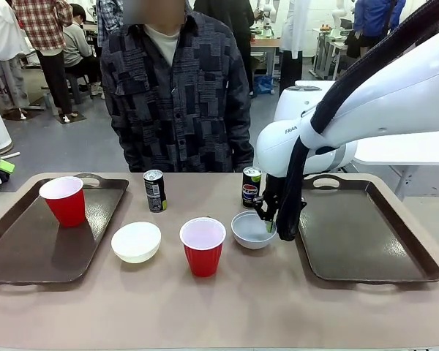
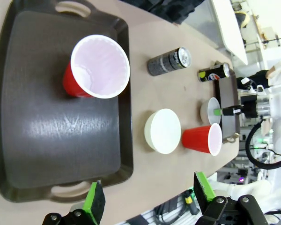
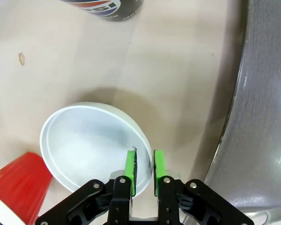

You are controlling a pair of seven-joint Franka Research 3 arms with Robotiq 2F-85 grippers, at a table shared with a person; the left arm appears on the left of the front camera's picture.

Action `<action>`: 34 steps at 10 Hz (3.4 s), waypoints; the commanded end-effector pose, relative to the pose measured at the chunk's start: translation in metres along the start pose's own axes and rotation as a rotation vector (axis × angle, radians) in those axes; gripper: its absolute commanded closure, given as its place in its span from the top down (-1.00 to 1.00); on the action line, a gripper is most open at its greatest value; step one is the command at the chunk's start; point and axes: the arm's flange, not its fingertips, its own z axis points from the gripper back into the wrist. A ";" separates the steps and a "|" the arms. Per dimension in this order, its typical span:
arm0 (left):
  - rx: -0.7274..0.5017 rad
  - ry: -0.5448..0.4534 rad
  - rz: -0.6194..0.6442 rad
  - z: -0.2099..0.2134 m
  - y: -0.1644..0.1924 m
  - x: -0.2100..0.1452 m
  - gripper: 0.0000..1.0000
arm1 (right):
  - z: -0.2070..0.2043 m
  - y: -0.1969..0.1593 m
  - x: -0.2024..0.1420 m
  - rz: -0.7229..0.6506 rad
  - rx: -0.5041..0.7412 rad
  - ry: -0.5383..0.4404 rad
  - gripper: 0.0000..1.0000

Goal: Prepare tableware on both trays.
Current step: Pick up a Picnic Bowl from the table and place it on a Handle tray.

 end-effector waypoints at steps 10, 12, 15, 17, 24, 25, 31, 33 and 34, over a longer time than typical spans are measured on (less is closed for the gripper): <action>-0.008 -0.005 0.015 0.001 0.000 0.000 1.00 | 0.099 -0.034 0.002 -0.074 0.053 -0.003 -1.00; -0.008 -0.005 0.015 0.001 0.000 0.000 1.00 | 0.122 -0.067 0.001 -0.127 0.062 0.002 -1.00; -0.008 -0.005 0.015 0.001 0.000 0.000 1.00 | 0.125 -0.148 -0.007 -0.154 0.049 0.081 -1.00; -0.008 -0.005 0.015 0.001 0.000 0.000 1.00 | 0.122 -0.192 -0.012 -0.215 0.084 0.097 -1.00; -0.008 -0.005 0.015 0.001 0.000 0.000 1.00 | 0.127 -0.185 -0.093 -0.215 0.044 0.049 -1.00; -0.008 -0.005 0.015 0.001 0.000 0.000 1.00 | 0.136 -0.170 -0.131 -0.160 0.048 0.020 -1.00; -0.008 -0.005 0.015 0.001 0.000 0.000 1.00 | 0.131 -0.174 -0.151 -0.172 0.059 0.029 -1.00; -0.008 -0.005 0.015 0.001 0.000 0.000 1.00 | 0.130 -0.174 -0.149 -0.175 0.064 0.036 -1.00; -0.008 -0.005 0.015 0.001 0.000 0.000 1.00 | 0.129 -0.174 -0.146 -0.174 0.073 0.035 -1.00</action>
